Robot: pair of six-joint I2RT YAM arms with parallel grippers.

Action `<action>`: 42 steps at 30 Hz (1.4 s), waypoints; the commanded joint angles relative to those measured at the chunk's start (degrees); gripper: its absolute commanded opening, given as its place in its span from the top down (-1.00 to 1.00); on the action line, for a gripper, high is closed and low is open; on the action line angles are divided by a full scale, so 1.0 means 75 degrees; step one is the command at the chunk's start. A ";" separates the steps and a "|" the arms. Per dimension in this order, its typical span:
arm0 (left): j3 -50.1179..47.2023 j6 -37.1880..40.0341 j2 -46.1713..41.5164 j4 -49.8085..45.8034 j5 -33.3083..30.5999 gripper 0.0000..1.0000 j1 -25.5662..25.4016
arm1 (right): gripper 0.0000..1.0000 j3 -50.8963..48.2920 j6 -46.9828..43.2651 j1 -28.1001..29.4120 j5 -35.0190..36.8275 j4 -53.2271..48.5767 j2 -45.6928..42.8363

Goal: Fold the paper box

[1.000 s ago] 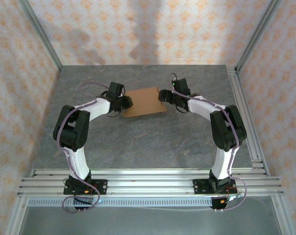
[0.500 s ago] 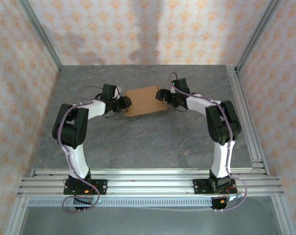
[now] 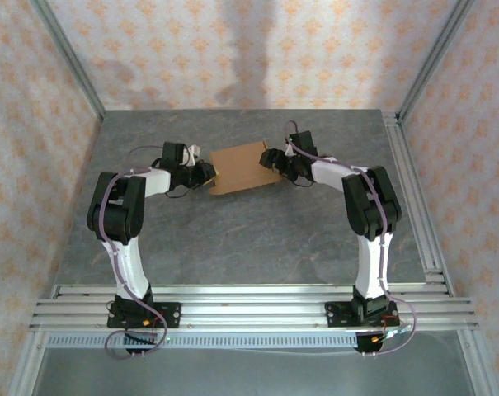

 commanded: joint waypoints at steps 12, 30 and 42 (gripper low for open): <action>-0.0100 0.1453 0.0488 -0.1252 0.0712 0.75 0.0476 | -0.62 0.0298 0.0414 -0.0131 -0.0899 0.0450 0.0075; -0.0024 0.1258 0.0852 -0.1235 0.0912 0.86 0.0691 | -0.57 0.0192 0.1358 -0.0144 -0.1942 0.1247 0.0467; 0.0081 0.1179 0.0949 -0.1369 0.0771 0.78 0.0699 | -0.14 -0.0023 0.1844 -0.0131 -0.2208 0.1800 0.0277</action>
